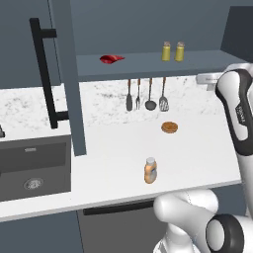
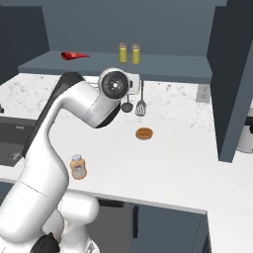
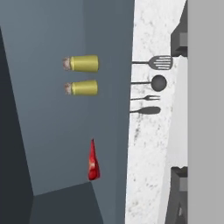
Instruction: Put the shaker and condiment bottle from the counter next to their counterparts in the cabinet.
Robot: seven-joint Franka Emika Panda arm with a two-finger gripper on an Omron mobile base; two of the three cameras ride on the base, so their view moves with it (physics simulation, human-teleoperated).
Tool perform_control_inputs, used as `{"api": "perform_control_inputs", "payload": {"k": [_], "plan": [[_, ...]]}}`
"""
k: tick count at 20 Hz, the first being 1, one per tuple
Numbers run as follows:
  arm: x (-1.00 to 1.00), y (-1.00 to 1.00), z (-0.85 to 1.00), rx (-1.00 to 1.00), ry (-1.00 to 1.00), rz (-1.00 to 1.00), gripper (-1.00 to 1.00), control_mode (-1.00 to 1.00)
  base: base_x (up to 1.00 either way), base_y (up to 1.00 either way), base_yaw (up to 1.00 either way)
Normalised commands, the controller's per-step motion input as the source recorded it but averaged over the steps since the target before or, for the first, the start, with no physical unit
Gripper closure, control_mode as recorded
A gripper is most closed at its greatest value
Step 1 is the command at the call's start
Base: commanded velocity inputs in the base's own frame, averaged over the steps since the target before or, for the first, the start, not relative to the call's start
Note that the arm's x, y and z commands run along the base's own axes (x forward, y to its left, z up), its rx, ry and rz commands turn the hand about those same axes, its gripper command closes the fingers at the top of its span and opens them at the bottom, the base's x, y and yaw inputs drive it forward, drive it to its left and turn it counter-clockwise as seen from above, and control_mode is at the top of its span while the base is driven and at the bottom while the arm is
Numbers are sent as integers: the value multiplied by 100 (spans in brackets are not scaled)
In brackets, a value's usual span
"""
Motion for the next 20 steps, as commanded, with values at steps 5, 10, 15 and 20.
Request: {"api": "perform_control_inputs", "payload": {"k": [5, 10, 15, 20], "plan": [[-18, 29, -10, -1, 0, 4, -100, -100, 0, 0, 0], [0, 25, -58, -7, 0, 9, -100, -100, 0, 0, 0], [0, 8, -54, -2, 0, 12, -100, -100, 0, 0, 0], [-1, 0, -16, 0, 0, 19, -100, -100, 0, 0, 0]]}}
